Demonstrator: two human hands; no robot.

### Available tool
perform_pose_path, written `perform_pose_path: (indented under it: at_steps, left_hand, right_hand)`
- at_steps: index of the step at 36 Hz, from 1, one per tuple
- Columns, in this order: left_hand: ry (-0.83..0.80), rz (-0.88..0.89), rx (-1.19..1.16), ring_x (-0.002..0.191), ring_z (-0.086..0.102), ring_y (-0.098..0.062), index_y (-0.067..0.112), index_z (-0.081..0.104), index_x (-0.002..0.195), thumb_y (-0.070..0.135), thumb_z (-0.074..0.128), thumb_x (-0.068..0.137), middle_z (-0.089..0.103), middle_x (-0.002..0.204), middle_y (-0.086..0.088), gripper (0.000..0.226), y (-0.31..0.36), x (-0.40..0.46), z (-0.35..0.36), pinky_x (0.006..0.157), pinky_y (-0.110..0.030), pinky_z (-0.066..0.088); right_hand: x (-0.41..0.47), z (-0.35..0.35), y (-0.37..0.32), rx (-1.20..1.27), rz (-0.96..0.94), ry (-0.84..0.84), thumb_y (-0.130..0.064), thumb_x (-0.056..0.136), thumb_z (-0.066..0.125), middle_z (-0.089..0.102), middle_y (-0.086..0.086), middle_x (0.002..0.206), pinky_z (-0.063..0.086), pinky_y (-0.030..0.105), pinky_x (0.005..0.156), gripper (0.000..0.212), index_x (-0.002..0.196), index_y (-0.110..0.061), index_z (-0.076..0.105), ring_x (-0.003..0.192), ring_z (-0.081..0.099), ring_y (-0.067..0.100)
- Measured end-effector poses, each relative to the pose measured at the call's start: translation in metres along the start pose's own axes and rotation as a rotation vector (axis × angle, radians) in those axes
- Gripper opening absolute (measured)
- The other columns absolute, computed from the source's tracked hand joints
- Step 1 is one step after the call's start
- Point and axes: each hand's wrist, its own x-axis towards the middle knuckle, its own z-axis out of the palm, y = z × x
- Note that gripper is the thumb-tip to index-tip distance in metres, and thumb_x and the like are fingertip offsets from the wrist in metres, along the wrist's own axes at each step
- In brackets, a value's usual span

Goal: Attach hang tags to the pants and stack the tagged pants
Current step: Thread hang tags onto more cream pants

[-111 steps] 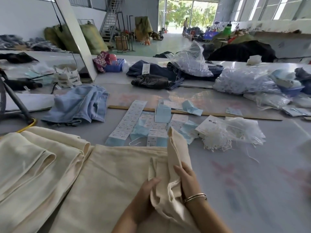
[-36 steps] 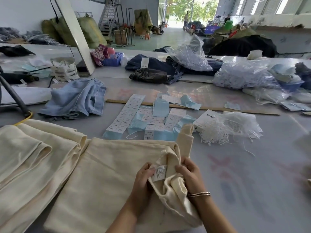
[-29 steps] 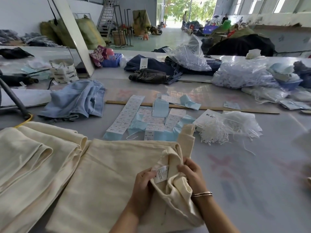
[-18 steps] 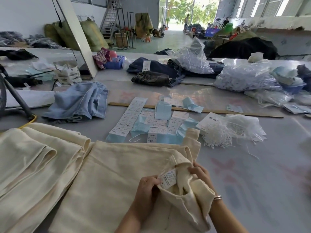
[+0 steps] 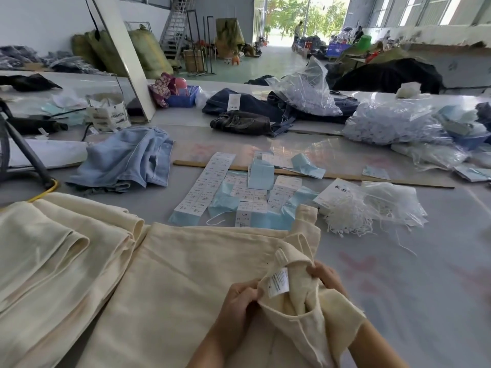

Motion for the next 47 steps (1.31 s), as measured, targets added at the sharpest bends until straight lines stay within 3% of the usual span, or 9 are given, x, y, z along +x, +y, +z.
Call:
perform_pose_path:
  at_steps: [5,8,15,21,25,30,35,42,47]
  left_hand:
    - [-0.033,-0.006,-0.014,0.12,0.054,-0.035,-0.001,0.06,0.123,0.041,0.044,0.094,0.058,0.124,-0.03,0.053,0.009,0.0,0.007,0.103,-0.042,0.04]
    - [0.024,-0.078,0.01,0.108,0.064,-0.023,0.011,0.073,0.108,0.052,0.044,0.089,0.07,0.112,-0.015,0.054,0.009,0.007,0.006,0.09,-0.03,0.049]
    - [0.171,0.301,0.999,0.112,0.055,-0.006,0.021,0.07,0.106,0.019,0.057,0.09,0.063,0.116,0.009,0.021,0.014,0.039,0.001,0.099,-0.021,0.039]
    - [0.165,0.365,1.469,0.103,0.066,-0.021,0.028,0.073,0.102,0.023,0.069,0.068,0.068,0.115,-0.002,0.034,-0.006,0.055,0.01,0.093,-0.039,0.051]
    - [0.179,0.352,1.54,0.105,0.067,-0.018,0.033,0.073,0.097,0.029,0.078,0.057,0.069,0.115,-0.002,0.04,-0.016,0.054,0.011,0.089,-0.046,0.052]
    - [0.178,0.358,1.552,0.107,0.066,-0.012,0.036,0.074,0.097,0.034,0.078,0.056,0.07,0.114,0.003,0.041,-0.016,0.053,0.009,0.087,-0.044,0.053]
    - [0.151,0.365,1.528,0.107,0.065,-0.01,0.036,0.073,0.098,0.037,0.066,0.061,0.068,0.117,0.005,0.037,-0.017,0.054,0.008,0.094,-0.03,0.05]
    - [0.155,0.284,1.472,0.103,0.066,-0.012,0.037,0.072,0.098,0.039,0.047,0.069,0.068,0.116,0.006,0.039,-0.014,0.055,0.008,0.098,-0.03,0.036]
    - [0.167,0.244,1.445,0.105,0.065,-0.012,0.037,0.071,0.098,0.039,0.048,0.069,0.068,0.116,0.007,0.037,-0.013,0.055,0.009,0.097,-0.03,0.033]
  right_hand:
    - [-0.003,-0.002,0.002,-0.07,-0.104,-0.042,0.016,0.086,0.039,0.058,0.009,0.064,0.043,0.024,0.058,0.023,0.087,0.004,0.059,0.057,0.056,0.015]
    - [-0.011,-0.014,-0.014,-0.005,-0.124,-0.07,0.02,0.084,0.034,0.066,0.003,0.061,0.048,0.015,0.049,0.039,0.08,-0.001,0.066,0.051,0.061,0.009]
    - [-0.041,-0.114,-0.045,0.048,-0.048,0.033,0.008,0.073,0.051,0.066,0.015,0.073,0.053,0.025,0.047,0.028,0.082,-0.009,0.072,0.053,0.063,0.022]
    - [-0.025,-0.174,-0.047,-0.596,0.258,0.248,0.008,0.09,0.054,0.055,0.017,0.079,0.044,0.024,0.046,0.018,0.107,0.003,0.057,0.052,0.053,0.025]
    - [0.016,-0.148,-0.068,-1.025,-0.183,0.475,0.003,0.086,0.06,0.069,0.016,0.086,0.048,0.037,0.072,0.012,0.09,-0.003,0.07,0.073,0.063,0.03]
    - [0.078,-0.091,-0.088,-1.324,-0.654,0.385,-0.005,0.085,0.066,0.069,0.014,0.099,0.047,0.035,0.073,0.013,0.095,-0.008,0.074,0.083,0.062,0.03]
    - [0.142,-0.056,-0.097,-1.752,-0.496,0.36,-0.031,0.093,0.049,0.058,0.001,0.131,0.04,0.035,0.096,0.034,0.124,-0.023,0.061,0.12,0.05,0.023]
    - [0.176,-0.06,-0.094,-1.936,-0.232,0.445,-0.041,0.093,0.044,0.062,0.004,0.124,0.039,0.034,0.093,0.037,0.119,-0.019,0.058,0.117,0.053,0.022]
    - [0.178,-0.064,-0.09,-1.991,-0.268,0.475,-0.017,0.094,0.034,0.068,0.003,0.113,0.035,0.033,0.093,0.032,0.11,-0.019,0.063,0.106,0.062,0.019]
